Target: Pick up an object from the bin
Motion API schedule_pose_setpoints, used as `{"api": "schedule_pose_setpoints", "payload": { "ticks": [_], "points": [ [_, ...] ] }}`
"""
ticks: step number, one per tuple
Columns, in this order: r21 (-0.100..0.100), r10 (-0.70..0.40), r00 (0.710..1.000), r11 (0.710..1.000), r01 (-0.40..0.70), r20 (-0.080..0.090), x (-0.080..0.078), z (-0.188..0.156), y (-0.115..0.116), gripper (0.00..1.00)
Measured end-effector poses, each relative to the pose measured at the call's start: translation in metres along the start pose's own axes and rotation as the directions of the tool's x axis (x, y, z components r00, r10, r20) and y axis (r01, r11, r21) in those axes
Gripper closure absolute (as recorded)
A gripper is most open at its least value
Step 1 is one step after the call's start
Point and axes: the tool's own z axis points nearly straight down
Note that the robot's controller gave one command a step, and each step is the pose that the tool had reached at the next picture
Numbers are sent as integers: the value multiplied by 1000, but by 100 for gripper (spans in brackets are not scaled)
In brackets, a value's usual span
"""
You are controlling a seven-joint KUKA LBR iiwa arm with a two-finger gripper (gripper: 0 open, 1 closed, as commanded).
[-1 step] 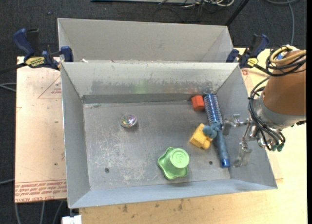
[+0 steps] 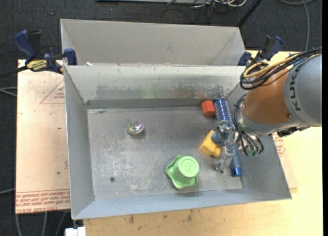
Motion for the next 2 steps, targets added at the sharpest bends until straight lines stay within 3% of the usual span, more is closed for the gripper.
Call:
{"api": "schedule_pose_setpoints", "payload": {
  "ticks": [1,2],
  "points": [
    [2,185,983,983,-185,-6,-4,-30,18,0],
    [3,304,953,953,-304,-8,-4,-29,24,0]
  ]
}}
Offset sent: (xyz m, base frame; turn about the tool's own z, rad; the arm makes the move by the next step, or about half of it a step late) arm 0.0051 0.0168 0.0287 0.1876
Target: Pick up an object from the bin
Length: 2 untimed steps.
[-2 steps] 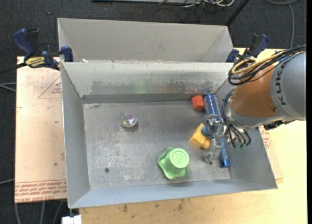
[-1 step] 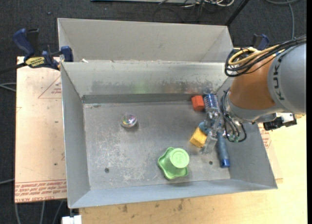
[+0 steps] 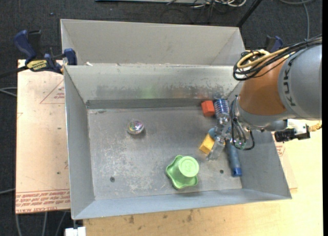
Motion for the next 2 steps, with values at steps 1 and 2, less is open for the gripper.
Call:
{"api": "schedule_pose_setpoints", "payload": {
  "ticks": [1,2],
  "points": [
    [-3,91,996,996,-90,8,-3,27,-1,0],
    [-1,88,996,996,-88,6,-5,24,0,0]
  ]
}}
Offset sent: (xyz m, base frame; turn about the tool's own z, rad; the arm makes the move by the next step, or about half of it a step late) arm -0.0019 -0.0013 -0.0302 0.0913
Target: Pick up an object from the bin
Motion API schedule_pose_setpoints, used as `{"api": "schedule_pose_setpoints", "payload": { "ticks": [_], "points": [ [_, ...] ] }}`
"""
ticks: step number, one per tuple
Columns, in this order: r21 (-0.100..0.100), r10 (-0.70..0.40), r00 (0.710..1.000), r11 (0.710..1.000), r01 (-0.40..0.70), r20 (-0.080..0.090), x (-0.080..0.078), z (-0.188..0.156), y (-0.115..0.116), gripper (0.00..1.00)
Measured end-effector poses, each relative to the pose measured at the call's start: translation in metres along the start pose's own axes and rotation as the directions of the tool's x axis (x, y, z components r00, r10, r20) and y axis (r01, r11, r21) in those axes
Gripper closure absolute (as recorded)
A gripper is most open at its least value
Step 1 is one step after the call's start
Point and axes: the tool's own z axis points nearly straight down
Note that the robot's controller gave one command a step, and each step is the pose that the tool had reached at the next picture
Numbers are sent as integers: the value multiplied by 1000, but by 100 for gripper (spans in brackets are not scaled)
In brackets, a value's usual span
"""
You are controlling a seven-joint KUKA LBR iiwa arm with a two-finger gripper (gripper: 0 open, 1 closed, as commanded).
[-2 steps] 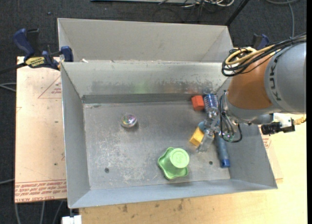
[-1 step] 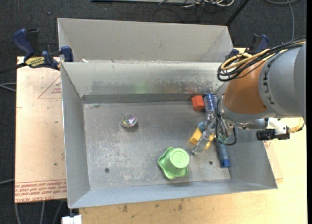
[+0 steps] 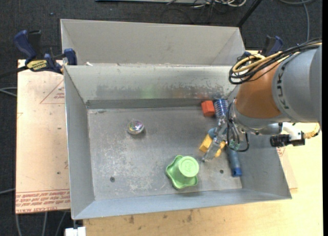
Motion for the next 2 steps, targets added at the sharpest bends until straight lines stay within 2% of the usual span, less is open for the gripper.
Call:
{"api": "schedule_pose_setpoints", "payload": {
  "ticks": [1,2],
  "points": [
    [1,-1,1000,1000,1,-8,2,1,0,100],
    [-1,-4,1000,1000,4,0,-1,-65,2,100]
  ]
}}
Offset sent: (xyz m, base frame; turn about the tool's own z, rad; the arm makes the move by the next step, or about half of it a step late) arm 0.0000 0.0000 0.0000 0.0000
